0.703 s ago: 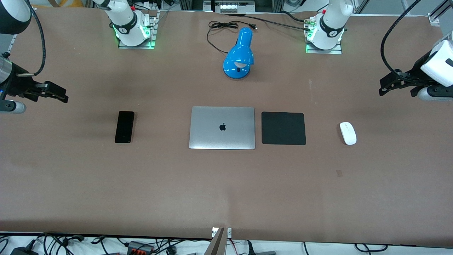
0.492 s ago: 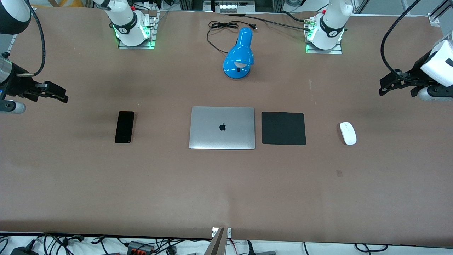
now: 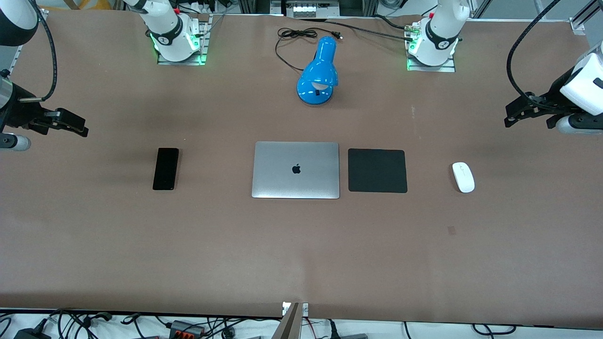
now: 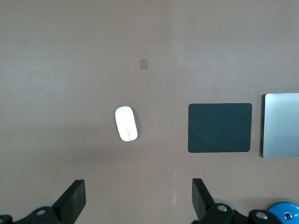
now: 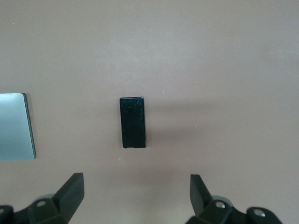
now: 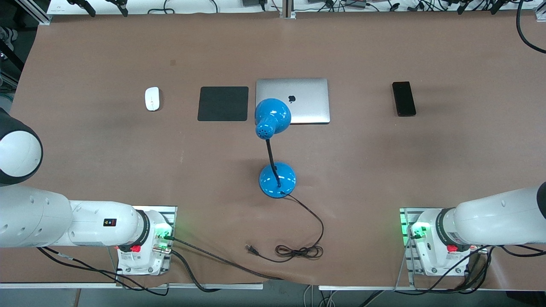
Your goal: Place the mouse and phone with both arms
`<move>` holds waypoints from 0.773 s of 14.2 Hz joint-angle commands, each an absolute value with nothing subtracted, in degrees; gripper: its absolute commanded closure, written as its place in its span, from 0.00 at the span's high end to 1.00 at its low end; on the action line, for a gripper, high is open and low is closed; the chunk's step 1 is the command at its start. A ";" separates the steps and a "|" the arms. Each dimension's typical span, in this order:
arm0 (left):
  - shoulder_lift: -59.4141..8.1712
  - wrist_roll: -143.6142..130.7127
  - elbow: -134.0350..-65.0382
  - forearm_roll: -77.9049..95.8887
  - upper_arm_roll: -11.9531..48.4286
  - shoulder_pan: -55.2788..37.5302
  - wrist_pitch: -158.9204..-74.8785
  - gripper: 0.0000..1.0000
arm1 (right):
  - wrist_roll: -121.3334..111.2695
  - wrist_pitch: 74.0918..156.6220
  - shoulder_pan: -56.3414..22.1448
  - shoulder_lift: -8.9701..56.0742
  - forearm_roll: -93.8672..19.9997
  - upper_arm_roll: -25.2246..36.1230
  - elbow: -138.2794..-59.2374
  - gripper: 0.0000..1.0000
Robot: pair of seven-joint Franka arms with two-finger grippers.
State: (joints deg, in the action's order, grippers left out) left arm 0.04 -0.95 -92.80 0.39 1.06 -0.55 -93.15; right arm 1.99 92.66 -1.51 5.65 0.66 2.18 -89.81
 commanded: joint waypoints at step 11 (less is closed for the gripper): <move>-0.97 -0.35 -90.79 0.88 1.23 -0.35 -91.23 1.00 | 4.22 96.85 -2.99 31.46 0.44 0.70 -89.03 1.00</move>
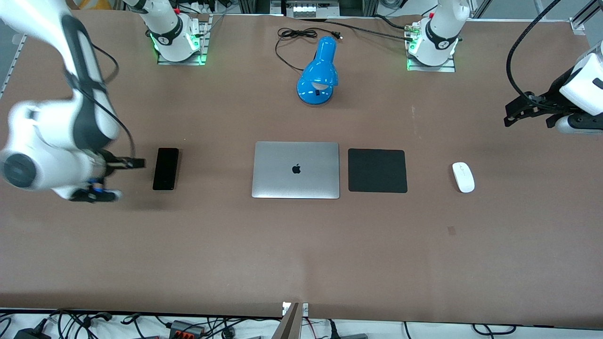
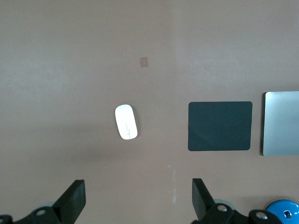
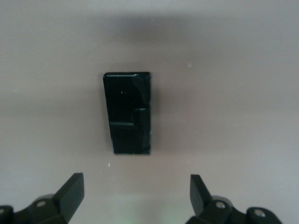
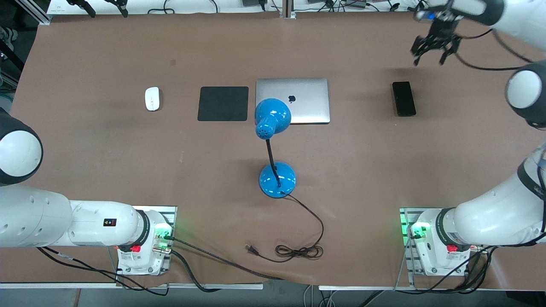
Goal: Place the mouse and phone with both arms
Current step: 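Reach the right gripper down to the black phone and grasp it, then carry the phone toward the laptop while the left gripper reaches the mouse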
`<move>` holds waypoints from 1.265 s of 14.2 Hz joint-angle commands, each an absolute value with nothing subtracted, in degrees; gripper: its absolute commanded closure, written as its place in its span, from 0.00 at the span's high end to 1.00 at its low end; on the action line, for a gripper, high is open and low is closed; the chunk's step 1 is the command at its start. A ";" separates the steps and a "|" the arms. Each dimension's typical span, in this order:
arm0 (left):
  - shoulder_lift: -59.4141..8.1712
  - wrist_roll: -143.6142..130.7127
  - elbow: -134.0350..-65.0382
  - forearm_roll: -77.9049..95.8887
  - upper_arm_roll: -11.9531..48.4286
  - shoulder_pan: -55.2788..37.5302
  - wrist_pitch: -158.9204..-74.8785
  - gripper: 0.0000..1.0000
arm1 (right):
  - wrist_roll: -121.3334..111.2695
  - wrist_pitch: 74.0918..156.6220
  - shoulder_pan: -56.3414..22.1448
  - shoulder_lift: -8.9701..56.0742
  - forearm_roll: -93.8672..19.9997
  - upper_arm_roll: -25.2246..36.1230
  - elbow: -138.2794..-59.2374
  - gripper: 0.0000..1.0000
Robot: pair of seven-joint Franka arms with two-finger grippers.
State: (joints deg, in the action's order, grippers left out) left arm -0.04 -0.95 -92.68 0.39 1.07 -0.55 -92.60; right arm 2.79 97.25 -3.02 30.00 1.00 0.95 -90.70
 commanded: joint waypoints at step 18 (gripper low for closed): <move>-0.97 -0.35 -90.70 0.88 1.23 -0.26 -91.23 1.00 | 7.29 116.19 -3.51 34.98 -2.29 0.70 -104.59 1.00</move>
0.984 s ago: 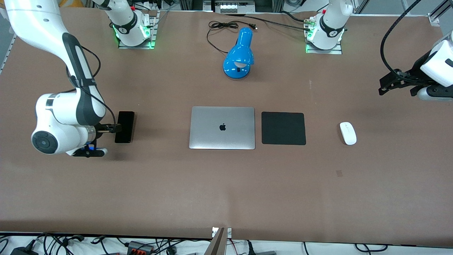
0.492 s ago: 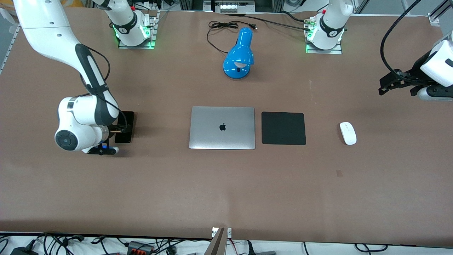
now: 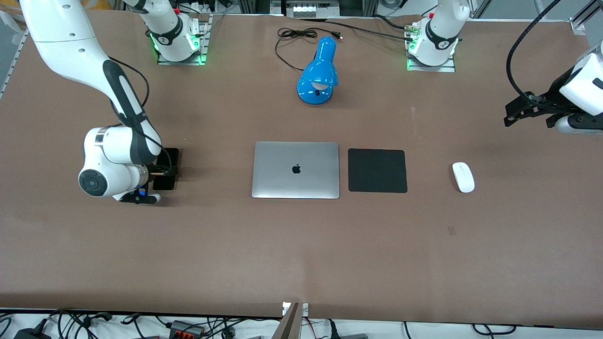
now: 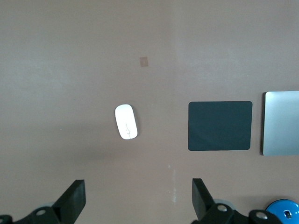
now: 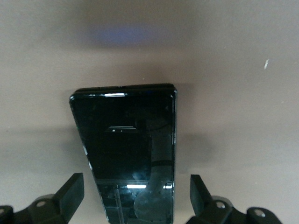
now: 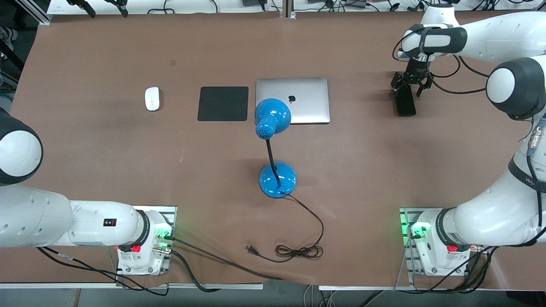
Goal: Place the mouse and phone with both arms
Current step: 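Carry the phone toward the laptop while the left gripper reaches the mouse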
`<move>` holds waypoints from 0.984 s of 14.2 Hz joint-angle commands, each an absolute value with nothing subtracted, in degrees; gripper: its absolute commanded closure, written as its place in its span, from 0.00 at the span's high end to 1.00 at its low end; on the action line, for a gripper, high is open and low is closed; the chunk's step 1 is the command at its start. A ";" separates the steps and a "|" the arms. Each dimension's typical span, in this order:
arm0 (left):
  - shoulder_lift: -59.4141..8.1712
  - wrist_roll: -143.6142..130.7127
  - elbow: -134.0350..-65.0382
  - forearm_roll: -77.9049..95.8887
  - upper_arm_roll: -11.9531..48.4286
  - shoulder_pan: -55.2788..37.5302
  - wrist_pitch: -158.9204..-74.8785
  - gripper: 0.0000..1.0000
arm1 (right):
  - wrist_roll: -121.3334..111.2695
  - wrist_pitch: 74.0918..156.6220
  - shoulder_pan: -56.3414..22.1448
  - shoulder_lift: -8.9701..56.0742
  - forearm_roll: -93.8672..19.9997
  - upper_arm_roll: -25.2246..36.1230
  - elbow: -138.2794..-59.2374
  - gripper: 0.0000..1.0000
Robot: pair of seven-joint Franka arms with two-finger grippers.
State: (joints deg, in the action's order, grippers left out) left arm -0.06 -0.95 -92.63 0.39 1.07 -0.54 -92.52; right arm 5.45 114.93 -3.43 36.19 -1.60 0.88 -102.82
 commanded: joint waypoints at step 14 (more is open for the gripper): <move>-11.58 0.26 -83.96 1.58 1.14 0.00 -87.19 1.00 | 9.57 121.38 -3.87 32.96 -2.20 -4.56 -107.15 0.20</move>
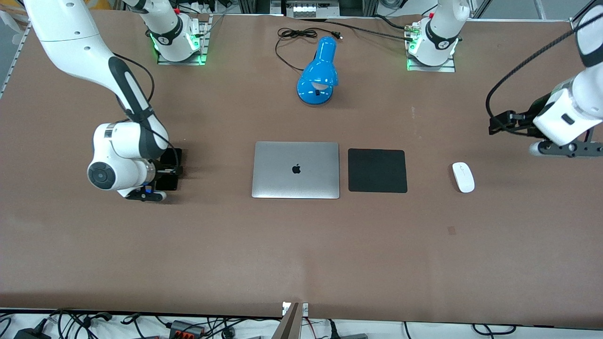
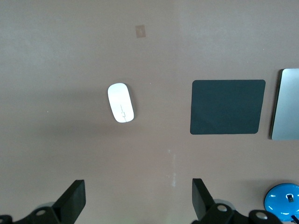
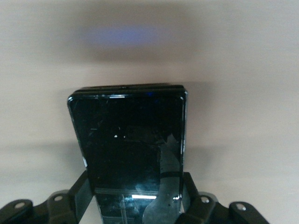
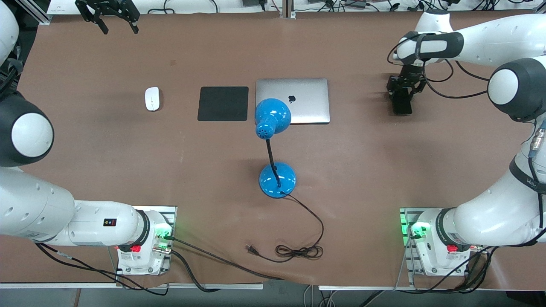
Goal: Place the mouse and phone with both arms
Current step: 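Carry the phone toward the laptop while the left gripper reaches the mouse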
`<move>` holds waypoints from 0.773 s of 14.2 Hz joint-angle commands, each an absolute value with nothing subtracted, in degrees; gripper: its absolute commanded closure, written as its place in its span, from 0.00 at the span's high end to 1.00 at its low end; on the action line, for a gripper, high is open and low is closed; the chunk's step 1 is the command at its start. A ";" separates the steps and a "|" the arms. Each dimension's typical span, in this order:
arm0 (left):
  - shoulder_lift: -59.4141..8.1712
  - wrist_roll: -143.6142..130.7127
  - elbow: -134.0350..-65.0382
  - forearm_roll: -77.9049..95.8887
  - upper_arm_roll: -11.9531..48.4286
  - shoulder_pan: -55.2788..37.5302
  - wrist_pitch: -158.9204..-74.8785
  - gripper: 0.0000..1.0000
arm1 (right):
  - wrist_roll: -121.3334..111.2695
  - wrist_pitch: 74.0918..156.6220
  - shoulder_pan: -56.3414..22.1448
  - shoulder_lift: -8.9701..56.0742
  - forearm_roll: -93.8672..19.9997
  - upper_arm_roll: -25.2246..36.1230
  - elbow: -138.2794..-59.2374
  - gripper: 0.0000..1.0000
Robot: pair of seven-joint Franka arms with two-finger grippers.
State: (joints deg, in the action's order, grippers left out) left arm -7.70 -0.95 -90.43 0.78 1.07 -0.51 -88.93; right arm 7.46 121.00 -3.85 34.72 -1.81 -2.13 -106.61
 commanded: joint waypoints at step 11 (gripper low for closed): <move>-18.18 0.53 -82.27 3.33 0.70 3.77 -85.25 1.00 | 20.74 122.43 -8.17 36.56 -3.16 -12.83 -100.90 0.21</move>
State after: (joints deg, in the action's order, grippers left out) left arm -13.54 -0.93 -84.93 1.01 0.79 1.69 -85.98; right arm 20.35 122.40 -8.65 35.30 -2.30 -12.79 -101.90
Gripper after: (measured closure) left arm 0.000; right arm 0.207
